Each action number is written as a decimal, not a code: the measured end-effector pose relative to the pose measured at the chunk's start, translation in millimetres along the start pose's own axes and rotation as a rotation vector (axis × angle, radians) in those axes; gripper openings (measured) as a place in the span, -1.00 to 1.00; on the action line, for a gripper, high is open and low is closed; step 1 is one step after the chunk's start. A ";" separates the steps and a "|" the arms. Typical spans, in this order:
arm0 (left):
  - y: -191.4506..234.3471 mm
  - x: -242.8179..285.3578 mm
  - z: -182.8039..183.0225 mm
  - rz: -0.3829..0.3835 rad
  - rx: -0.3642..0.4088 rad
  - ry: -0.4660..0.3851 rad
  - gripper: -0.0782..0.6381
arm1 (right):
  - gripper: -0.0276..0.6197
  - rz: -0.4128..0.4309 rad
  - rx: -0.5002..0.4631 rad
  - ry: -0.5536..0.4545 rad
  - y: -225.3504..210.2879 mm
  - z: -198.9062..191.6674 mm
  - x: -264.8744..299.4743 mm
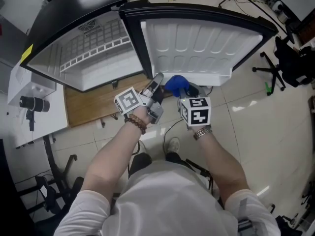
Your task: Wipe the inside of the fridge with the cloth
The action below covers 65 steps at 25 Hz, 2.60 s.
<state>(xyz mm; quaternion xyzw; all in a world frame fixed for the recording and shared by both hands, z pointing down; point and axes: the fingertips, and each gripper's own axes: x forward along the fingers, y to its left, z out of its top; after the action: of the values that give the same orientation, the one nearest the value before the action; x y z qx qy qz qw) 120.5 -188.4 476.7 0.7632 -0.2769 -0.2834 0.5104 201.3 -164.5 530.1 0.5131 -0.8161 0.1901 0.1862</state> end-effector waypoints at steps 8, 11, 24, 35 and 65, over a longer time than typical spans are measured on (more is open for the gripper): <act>-3.3 -1.0 -2.9 -0.013 -0.035 0.007 -0.70 | -0.80 0.086 0.012 0.035 29.1 -1.0 68.3; 8.4 -5.1 -1.8 0.033 -0.001 0.022 -0.70 | -0.80 0.113 0.020 0.029 33.8 -3.1 82.7; 6.2 -5.3 -6.6 0.031 -0.040 0.040 -0.70 | -0.80 0.113 0.004 0.011 25.8 -12.8 107.6; 5.3 -6.3 -6.1 0.031 -0.025 0.022 -0.70 | -0.80 0.018 0.018 0.013 -15.4 -17.2 87.4; 2.5 -5.9 -3.6 0.038 -0.008 0.001 -0.70 | -0.80 -0.460 0.155 0.042 -178.3 -41.0 9.4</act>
<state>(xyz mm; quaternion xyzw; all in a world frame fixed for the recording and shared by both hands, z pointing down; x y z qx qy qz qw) 118.7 -182.7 481.1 0.7559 -0.2903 -0.2744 0.5187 363.9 -222.7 591.3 0.6940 -0.6568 0.2154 0.2015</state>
